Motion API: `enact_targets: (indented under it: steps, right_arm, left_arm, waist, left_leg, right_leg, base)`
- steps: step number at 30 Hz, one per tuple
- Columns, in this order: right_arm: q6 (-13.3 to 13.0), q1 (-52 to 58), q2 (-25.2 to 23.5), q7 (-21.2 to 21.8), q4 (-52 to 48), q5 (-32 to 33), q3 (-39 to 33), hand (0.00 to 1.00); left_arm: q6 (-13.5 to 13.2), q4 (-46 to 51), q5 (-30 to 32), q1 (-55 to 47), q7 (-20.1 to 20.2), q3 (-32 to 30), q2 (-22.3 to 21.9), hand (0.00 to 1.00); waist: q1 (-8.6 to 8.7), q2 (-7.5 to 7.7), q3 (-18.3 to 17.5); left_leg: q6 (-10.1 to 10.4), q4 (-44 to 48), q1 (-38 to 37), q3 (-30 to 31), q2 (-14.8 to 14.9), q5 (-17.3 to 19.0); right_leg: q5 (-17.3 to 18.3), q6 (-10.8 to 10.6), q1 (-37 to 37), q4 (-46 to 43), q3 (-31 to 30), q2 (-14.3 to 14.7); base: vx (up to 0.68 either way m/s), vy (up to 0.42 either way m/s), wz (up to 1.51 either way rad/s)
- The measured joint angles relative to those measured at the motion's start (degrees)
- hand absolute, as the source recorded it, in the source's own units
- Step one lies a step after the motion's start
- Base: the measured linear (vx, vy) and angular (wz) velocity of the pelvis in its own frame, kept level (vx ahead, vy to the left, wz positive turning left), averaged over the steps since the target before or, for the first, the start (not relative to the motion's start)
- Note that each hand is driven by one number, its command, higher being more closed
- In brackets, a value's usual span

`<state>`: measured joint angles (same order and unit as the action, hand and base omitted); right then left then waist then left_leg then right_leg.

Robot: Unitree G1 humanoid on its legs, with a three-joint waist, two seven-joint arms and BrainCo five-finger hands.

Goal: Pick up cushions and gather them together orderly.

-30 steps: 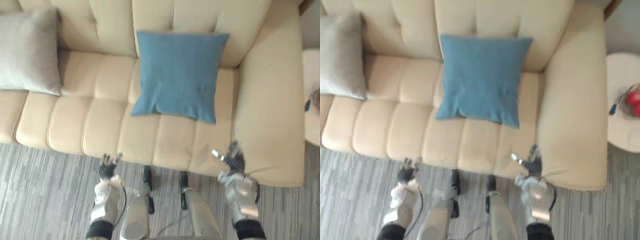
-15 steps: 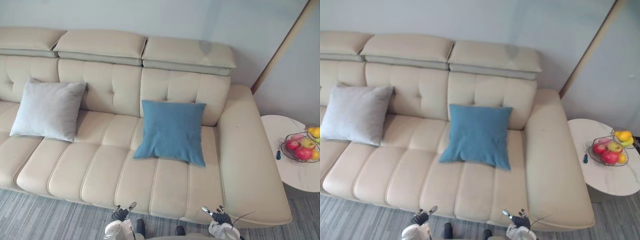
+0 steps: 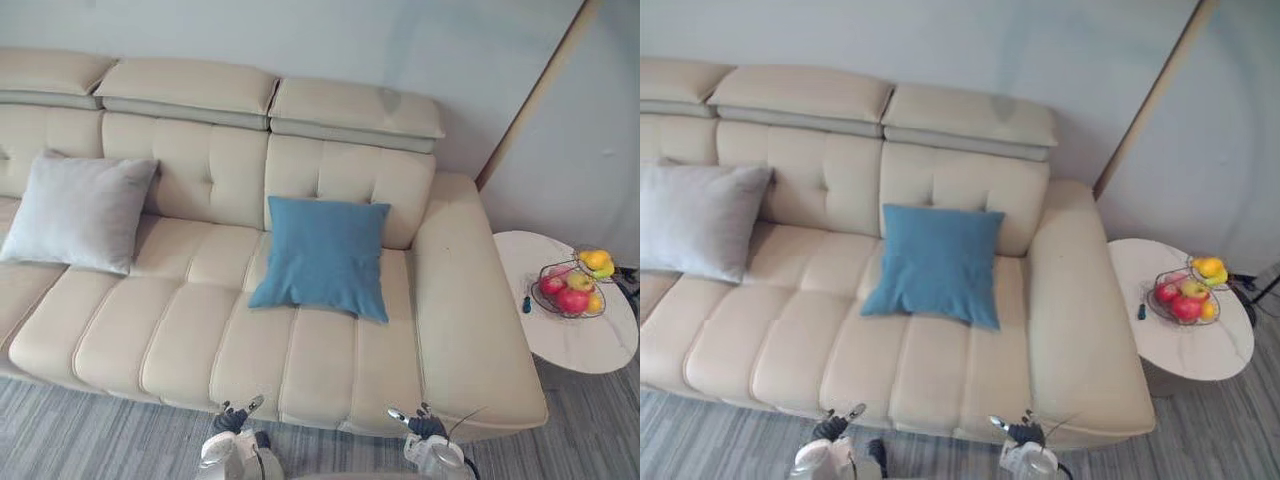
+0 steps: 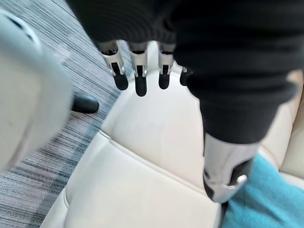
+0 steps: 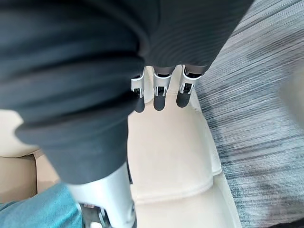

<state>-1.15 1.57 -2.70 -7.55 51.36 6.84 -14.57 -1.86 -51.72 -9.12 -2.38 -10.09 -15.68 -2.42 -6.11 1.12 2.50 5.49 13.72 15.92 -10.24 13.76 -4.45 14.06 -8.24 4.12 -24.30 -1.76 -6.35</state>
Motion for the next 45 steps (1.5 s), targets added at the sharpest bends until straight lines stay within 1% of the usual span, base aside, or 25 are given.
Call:
enact_targets:
  steps: [2, 3, 4, 5, 6, 7, 8, 10, 11, 12, 13, 14, 15, 16, 17, 18, 19, 22, 23, 25, 26, 34, 39, 42, 45]
  right_arm:
    - [-0.04, -0.45, 0.17, -0.57, 0.01, 0.16, 0.26, 0.0]
    - [-0.04, -0.21, 0.54, -1.15, 0.05, 0.4, 0.34, 0.0]
    - [0.0, 0.42, 0.47, -1.5, 0.11, 0.51, 0.24, 0.0]
    - [0.01, 0.9, 0.79, -1.95, 1.14, 0.54, 0.21, 0.0]
    - [0.09, 0.62, 1.04, -2.16, 1.8, 0.56, 0.15, 0.0]
    - [0.08, 0.26, 1.1, -2.18, 1.91, 0.55, 0.27, 0.0]
    - [0.08, -0.08, 1.13, -2.16, 1.97, 0.55, 0.31, 0.0]
    - [0.17, 0.07, 1.07, -2.08, 2.71, 0.52, 0.3, 0.0]
    - [0.19, 0.47, 1.04, -1.95, 3.43, 0.45, 0.28, 0.0]
    - [0.5, 1.5, 0.95, -1.79, 3.96, 0.32, 0.26, 0.0]
    - [0.5, 1.64, 0.87, -1.75, 3.82, 0.41, 0.05, 0.0]
    - [0.54, 1.49, 0.9, -1.48, 3.72, 0.12, -0.13, 0.0]
    - [0.85, 1.59, 0.28, -1.2, 4.12, -0.1, -1.0, 0.0]
    - [1.03, 1.73, -0.28, -1.11, 4.4, -0.11, -0.96, 0.0]
    - [1.2, 1.98, -0.89, -0.77, 4.85, -0.16, -0.84, 0.0]
    - [1.47, 2.09, -0.89, -0.32, 5.78, -0.17, -1.22, 0.0]
    - [1.5, 2.12, -0.9, -0.18, 5.76, -0.19, -1.58, 0.0]
    - [1.57, 2.4, -0.82, 0.21, 5.8, -0.2, -2.29, 0.0]
    - [1.58, 2.37, -0.77, 0.33, 5.8, -0.19, -2.52, 0.0]
    - [1.65, 2.38, -0.82, 0.47, 5.92, -0.19, -3.0, 0.0]
    - [1.75, 2.94, 0.56, 1.4, 6.69, -0.18, -3.42, 0.0]
    - [1.85, 3.04, 0.49, 1.53, 6.69, -0.13, -4.37, 0.0]
    - [2.72, 3.0, 0.51, 2.0, 6.75, 0.09, -6.37, 0.0]
    - [2.93, 2.99, 0.61, 2.36, 6.99, 0.6, -8.17, 0.0]
    - [2.95, 2.58, 1.13, 2.62, 7.31, 2.25, -8.87, 0.0]
  left_arm:
    - [-0.24, 0.04, -0.71, -0.26, -1.11, 0.13, -0.59, 0.0]
    - [-0.22, -0.35, -1.51, -0.17, -1.13, 1.1, -0.71, 0.0]
    - [-0.23, -0.34, -1.79, -0.01, -1.08, 1.18, -0.68, 0.0]
    - [-0.36, 0.23, -1.79, 0.34, -1.04, 0.81, -1.01, 0.0]
    - [-0.3, 0.3, -1.74, 0.4, -1.08, 0.29, -1.27, 0.0]
    - [-0.3, 0.38, -1.7, 0.65, -0.97, -0.13, -1.22, 0.0]
    - [-0.25, 0.32, -1.64, 0.91, -0.96, -0.2, -1.23, 0.0]
    - [-0.11, -0.47, -1.05, 1.63, -0.83, -0.17, -1.17, 0.0]
    - [-0.02, -0.9, -0.54, 1.9, -0.67, -0.11, -1.11, 0.0]
    - [0.07, -1.62, 0.3, 1.95, 0.06, 0.02, -1.2, 0.0]
    - [0.12, -2.03, 0.48, 1.95, 0.45, 0.16, -1.18, 0.0]
    - [0.52, -3.05, 0.67, 1.72, 0.8, 1.04, -1.22, 0.0]
    - [1.23, -3.55, 1.68, 1.59, 1.44, 1.48, -0.94, 0.0]
    - [1.27, -3.44, 2.31, 1.69, 1.5, 1.62, -0.45, 0.0]
    - [1.29, -3.2, 2.91, 1.76, 1.5, 1.63, 0.11, 0.0]
    - [1.35, -3.25, 3.64, 1.68, 1.54, 1.64, 0.33, 0.0]
    - [1.45, -3.78, 4.82, 1.44, 1.61, 1.88, 0.53, 0.0]
    - [1.57, -4.73, 6.2, 1.05, 2.03, 2.2, 0.84, 0.0]
    - [1.66, -5.25, 6.92, 0.81, 2.4, 2.22, 1.15, 0.0]
    - [1.71, -5.38, 7.02, 0.35, 2.69, 2.2, 1.58, 0.0]
    - [2.19, -7.36, 7.92, 0.65, 3.05, 2.13, 2.41, 0.0]
    - [2.19, -7.35, 7.76, 0.43, 3.39, 1.93, 2.37, 0.0]
    - [2.2, -7.36, 6.09, -0.14, 5.19, 1.13, 2.31, 0.0]
    - [2.24, -7.45, 4.08, -0.49, 5.87, 0.85, 2.32, 0.0]
    - [2.3, -7.54, 2.71, -0.26, 7.02, 0.49, 2.22, 0.0]
  waist:
    - [-0.34, -1.62, 0.9]
    - [0.07, -2.49, 1.76]
    - [0.7, -2.53, 1.91]
    - [0.93, -2.16, 2.21]
    - [0.86, -1.94, 2.21]
    - [0.7, -1.37, 2.35]
    - [0.75, -1.19, 2.49]
    - [1.03, -0.74, 2.61]
    - [1.22, -0.41, 2.58]
    - [1.6, -0.25, 2.43]
    - [1.84, -0.25, 2.32]
    - [3.03, -1.02, 1.57]
    - [3.31, 0.33, 0.85]
    - [3.35, 1.44, 0.65]
    - [2.91, 2.61, 0.09]
    - [2.84, 2.76, -0.09]
    - [2.91, 2.53, -0.25]
    - [3.15, 1.8, -1.24]
    - [3.17, 1.31, -1.69]
    - [3.11, 1.3, -2.32]
    - [3.85, 2.48, -2.03]
    - [3.79, 1.99, -1.95]
    - [3.78, 1.52, -2.5]
    - [3.86, 1.07, -2.93]
    - [3.91, 0.43, -2.08]
  left_leg:
    - [0.28, -1.65, 1.19, 0.78, 2.49, -4.59]
    - [0.75, -5.38, 1.08, 1.9, 3.07, -10.86]
    - [1.07, -7.37, 1.01, 1.89, 3.06, -13.97]
    - [2.35, -5.42, 0.88, 1.48, 2.56, -12.62]
    - [2.84, -1.5, 1.14, 1.27, 2.01, -7.81]
    - [1.14, 5.27, 1.77, 1.77, 1.1, -0.89]
    - [1.09, 8.99, 2.24, 1.97, 0.53, 2.24]
    - [0.78, 19.03, 1.61, 3.44, -0.81, 10.32]
    - [0.84, 22.79, 0.43, 4.05, -1.5, 13.15]
    - [1.26, 25.16, -2.54, 5.06, -1.94, 17.37]
    - [1.08, 24.52, -3.43, 5.03, -1.94, 18.36]
    - [1.07, 19.24, -5.29, 4.42, -2.07, 20.63]
    - [0.81, 11.89, -6.99, 3.88, -3.89, 21.25]
    - [0.45, 10.68, -7.09, 3.54, -4.72, 20.04]
    - [-0.14, 8.03, -7.89, 3.03, -5.83, 18.63]
    - [-0.59, 6.98, -8.78, 2.97, -6.96, 18.13]
    - [-1.22, 6.0, -9.97, 2.68, -7.96, 17.74]
    - [-2.03, 2.1, -12.07, 2.31, -9.58, 15.76]
    - [-1.94, 0.61, -12.53, 2.2, -9.75, 14.92]
    - [-1.65, -1.28, -13.3, 1.84, -9.82, 13.7]
    - [-0.87, -15.44, -21.97, 0.91, -10.85, 6.86]
    - [-1.01, -15.42, -21.93, 1.43, -11.32, 6.76]
    - [-1.09, -15.96, -20.65, 1.26, -11.55, 6.69]
    - [-1.04, -16.67, -20.39, -0.13, -11.25, 6.65]
    - [-0.65, -16.76, -21.27, -2.57, -10.39, 6.97]
  right_leg:
    - [3.91, 1.15, 0.23, 1.8, 2.57, 2.67]
    - [4.48, 1.72, 0.09, 1.59, 4.67, 4.09]
    - [4.42, 1.83, -0.33, 1.36, 5.75, 4.22]
    - [4.77, 2.7, -0.48, 1.42, 8.0, 3.85]
    - [4.9, 5.63, -1.17, 1.5, 9.39, 3.52]
    - [5.56, 6.99, -2.19, 2.26, 10.34, 2.58]
    - [5.62, 7.09, -2.64, 3.11, 10.49, 2.28]
    - [4.49, 7.48, -4.14, 3.62, 10.56, 1.42]
    - [4.02, 7.2, -4.24, 3.76, 10.5, 1.07]
    - [3.06, 6.52, -4.03, 4.59, 10.44, 1.02]
    - [2.8, 6.23, -4.15, 4.77, 10.41, 1.02]
    - [1.97, 5.2, -4.38, 5.61, 10.55, 1.33]
    - [0.84, 4.23, -5.28, 7.24, 9.63, 1.09]
    - [0.38, 4.35, -5.49, 8.03, 8.95, 0.68]
    - [-1.27, 4.61, -5.36, 9.97, 8.06, 0.21]
    - [-3.02, 4.33, -4.39, 12.28, 6.96, -0.38]
    - [-3.73, 3.91, -3.37, 13.14, 6.13, -1.12]
    - [-4.7, 4.32, -2.79, 13.81, 4.12, -2.01]
    - [-5.45, 3.74, -2.99, 14.09, 3.81, -2.03]
    - [-5.57, 3.52, -2.98, 15.1, 3.67, -2.02]
    - [-6.14, 2.56, -0.21, 17.96, 3.18, -1.54]
    - [-5.4, 2.26, -0.33, 17.49, 3.79, -2.17]
    - [-5.47, 2.16, -1.59, 18.1, 4.06, -2.42]
    - [-5.86, 2.29, -2.05, 18.84, 3.6, -2.07]
    - [-6.81, 2.73, -2.06, 19.75, 1.73, -1.08]
  base:
    - [-0.44, -0.4, 0.15]
    - [-0.46, -0.373, 0.54]
    - [-0.43, -0.293, 0.58]
    - [-0.31, -0.228, 0.2]
    - [-0.3, -0.208, -0.23]
    - [-0.21, -0.146, -0.47]
    - [-0.23, -0.06, -0.65]
    - [-0.25, 0.035, -0.56]
    - [-0.25, 0.128, -0.31]
    - [-0.2, 0.142, -0.12]
    - [-0.15, 0.193, 0.08]
    - [-0.11, 0.225, 0.23]
    - [-0.08, 0.21, 0.25]
    - [-0.05, 0.166, 0.07]
    - [-0.05, 0.157, -0.09]
    - [-0.08, 0.204, -0.13]
    - [-0.07, 0.18, -0.06]
    - [-0.06, 0.09, 0.03]
    - [-0.04, 0.011, -0.02]
    - [-0.04, -0.044, -0.09]
    - [-0.03, -0.049, -0.06]
    - [-0.03, -0.009, 0.04]
    - [0.01, 0.0, -0.01]
    - [0.08, -0.001, -0.13]
    - [0.09, -0.013, -0.41]
